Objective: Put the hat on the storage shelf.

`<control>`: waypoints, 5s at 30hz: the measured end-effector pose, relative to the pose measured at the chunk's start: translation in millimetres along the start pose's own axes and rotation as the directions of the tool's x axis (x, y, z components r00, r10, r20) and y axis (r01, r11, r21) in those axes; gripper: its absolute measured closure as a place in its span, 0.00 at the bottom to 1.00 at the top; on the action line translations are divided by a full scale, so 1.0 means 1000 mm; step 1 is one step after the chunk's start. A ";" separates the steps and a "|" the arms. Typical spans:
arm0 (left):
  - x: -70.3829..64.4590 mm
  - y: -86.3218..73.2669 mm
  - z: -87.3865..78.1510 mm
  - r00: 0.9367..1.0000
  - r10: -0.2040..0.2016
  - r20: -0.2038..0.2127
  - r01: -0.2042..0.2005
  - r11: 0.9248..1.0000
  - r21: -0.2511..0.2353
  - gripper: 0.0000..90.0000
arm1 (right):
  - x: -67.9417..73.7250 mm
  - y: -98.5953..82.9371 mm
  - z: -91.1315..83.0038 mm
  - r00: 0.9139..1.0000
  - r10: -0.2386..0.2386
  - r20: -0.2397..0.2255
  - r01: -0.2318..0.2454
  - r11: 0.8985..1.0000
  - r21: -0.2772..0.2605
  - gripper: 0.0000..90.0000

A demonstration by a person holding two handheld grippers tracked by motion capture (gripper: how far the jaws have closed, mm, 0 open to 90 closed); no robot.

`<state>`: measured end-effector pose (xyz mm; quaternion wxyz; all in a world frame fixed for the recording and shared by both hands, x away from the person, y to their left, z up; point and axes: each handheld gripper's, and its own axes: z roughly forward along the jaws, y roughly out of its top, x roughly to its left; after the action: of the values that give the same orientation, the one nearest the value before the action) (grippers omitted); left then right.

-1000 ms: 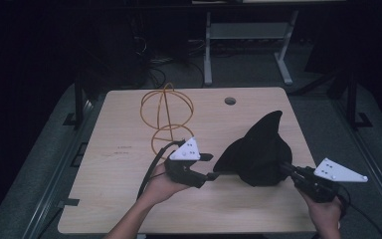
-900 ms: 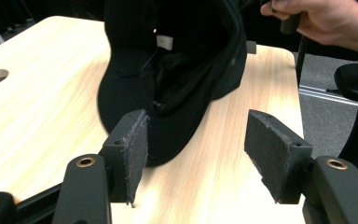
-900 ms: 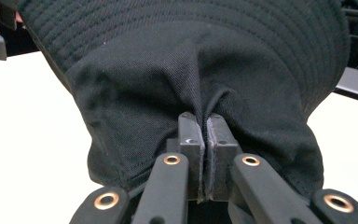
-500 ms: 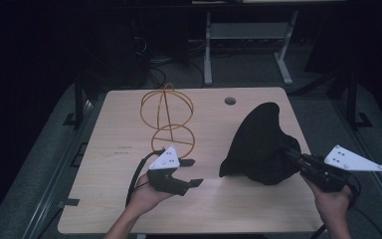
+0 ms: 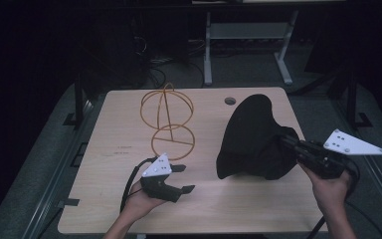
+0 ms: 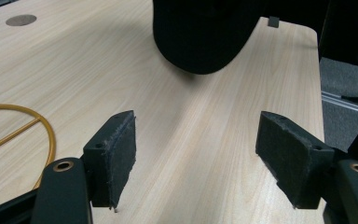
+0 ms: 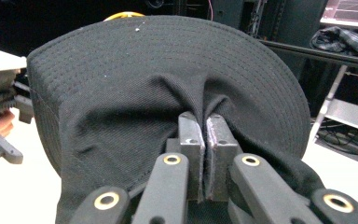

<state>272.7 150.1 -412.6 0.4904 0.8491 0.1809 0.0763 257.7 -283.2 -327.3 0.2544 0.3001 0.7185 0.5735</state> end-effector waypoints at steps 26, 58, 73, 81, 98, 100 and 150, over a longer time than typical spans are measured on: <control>-0.003 -0.013 0.004 0.999 0.032 -0.012 -0.032 0.999 0.009 0.29 | -0.004 0.062 0.046 0.996 0.010 -0.092 -0.008 1.000 0.025 0.96; -0.005 -0.017 0.008 0.999 0.049 -0.012 -0.049 0.999 0.024 0.29 | 0.003 0.117 0.103 0.987 -0.001 -0.160 0.007 0.999 0.039 0.96; -0.005 -0.019 0.009 0.998 0.057 -0.008 -0.056 0.998 0.033 0.29 | 0.016 0.139 0.135 0.979 -0.023 -0.200 0.033 0.999 0.043 0.96; -0.006 -0.020 0.011 0.999 0.052 -0.005 -0.052 0.998 0.035 0.27 | 0.020 0.145 0.150 0.975 -0.013 -0.222 0.024 0.999 0.045 0.96; -0.002 -0.022 0.007 0.998 0.058 -0.016 -0.057 0.997 0.049 0.26 | 0.030 0.165 0.186 0.968 -0.023 -0.249 0.039 0.997 0.061 0.96; -0.002 -0.023 0.007 0.998 0.056 -0.018 -0.055 0.997 0.051 0.26 | 0.031 0.167 0.190 0.968 -0.029 -0.248 0.046 0.997 0.064 0.96; -0.002 -0.024 0.014 0.998 0.065 0.001 -0.065 0.995 0.074 0.26 | 0.055 0.191 0.297 0.963 0.014 -0.270 0.030 0.987 0.158 0.96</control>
<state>269.2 148.8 -440.3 0.4557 0.8721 0.1560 0.0860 456.9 -13.1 -204.9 0.1314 0.2357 0.7916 0.5483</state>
